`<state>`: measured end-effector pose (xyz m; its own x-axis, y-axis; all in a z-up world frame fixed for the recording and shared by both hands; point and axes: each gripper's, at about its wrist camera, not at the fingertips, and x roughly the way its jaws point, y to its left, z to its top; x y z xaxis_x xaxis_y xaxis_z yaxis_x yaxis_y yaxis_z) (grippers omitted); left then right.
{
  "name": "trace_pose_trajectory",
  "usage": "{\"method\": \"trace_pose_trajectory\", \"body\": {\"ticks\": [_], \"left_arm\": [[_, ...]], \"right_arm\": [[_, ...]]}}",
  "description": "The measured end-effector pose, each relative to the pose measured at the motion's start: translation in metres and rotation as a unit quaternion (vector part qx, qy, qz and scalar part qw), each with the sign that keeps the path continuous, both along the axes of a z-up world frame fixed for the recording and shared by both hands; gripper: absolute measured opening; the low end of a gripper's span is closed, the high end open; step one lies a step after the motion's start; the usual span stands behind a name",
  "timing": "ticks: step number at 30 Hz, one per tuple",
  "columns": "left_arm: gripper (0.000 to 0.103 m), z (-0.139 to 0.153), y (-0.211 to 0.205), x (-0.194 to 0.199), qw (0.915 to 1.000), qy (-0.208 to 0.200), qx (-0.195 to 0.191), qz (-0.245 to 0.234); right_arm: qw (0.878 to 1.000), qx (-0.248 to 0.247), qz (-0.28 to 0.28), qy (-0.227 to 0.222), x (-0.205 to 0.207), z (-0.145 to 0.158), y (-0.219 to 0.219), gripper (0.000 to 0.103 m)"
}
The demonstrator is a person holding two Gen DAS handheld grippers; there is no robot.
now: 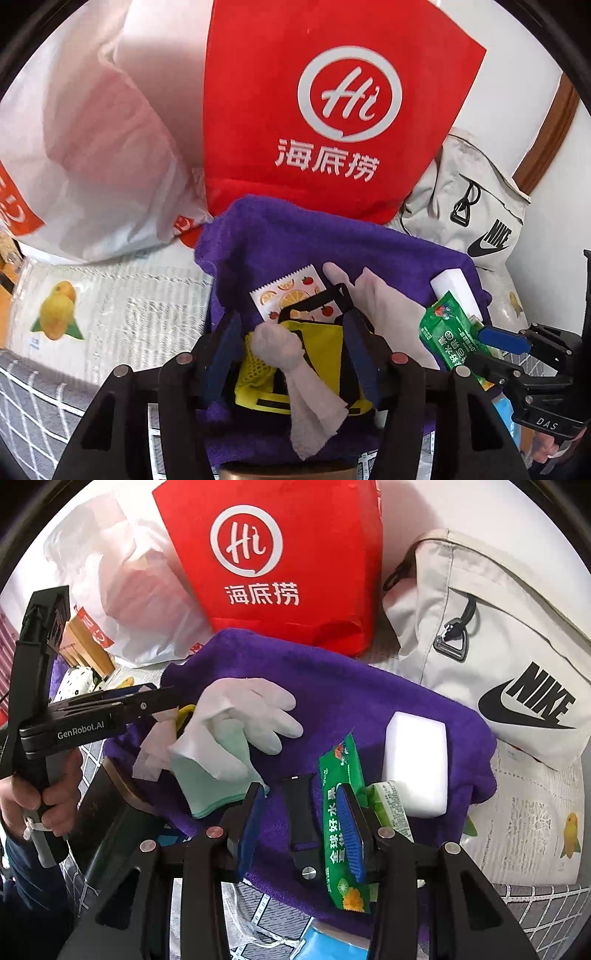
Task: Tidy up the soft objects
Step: 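Open the left gripper to release the white tissue onto the towel, then withdraw both grippers from the towel back toward the remaining items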
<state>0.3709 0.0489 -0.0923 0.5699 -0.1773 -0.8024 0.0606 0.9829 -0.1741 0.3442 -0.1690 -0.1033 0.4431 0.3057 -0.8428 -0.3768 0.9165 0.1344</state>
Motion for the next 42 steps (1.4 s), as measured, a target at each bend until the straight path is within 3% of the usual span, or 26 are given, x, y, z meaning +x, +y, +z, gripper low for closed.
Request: {"method": "trace_pose_trajectory", "body": {"ticks": [12,22,34,42], "left_arm": [[0.056,0.054,-0.005,-0.032,0.9990,-0.039,0.022,-0.009],[0.059,0.050,-0.022,-0.103,0.9969,-0.027,0.041,-0.061],[0.059,0.045,-0.027,-0.204,0.9957,-0.030,0.026,-0.084],[0.059,0.012,-0.045,-0.245,0.9942,-0.017,0.017,-0.105]], "right_arm": [[0.999,0.001,0.009,-0.041,-0.028,0.041,0.006,0.041],[0.998,0.006,0.003,-0.060,-0.095,0.064,-0.003,0.042],[0.999,0.015,-0.015,-0.036,-0.219,0.022,-0.023,0.043],[1.000,0.016,0.009,-0.024,-0.269,-0.024,-0.018,0.043]]}}
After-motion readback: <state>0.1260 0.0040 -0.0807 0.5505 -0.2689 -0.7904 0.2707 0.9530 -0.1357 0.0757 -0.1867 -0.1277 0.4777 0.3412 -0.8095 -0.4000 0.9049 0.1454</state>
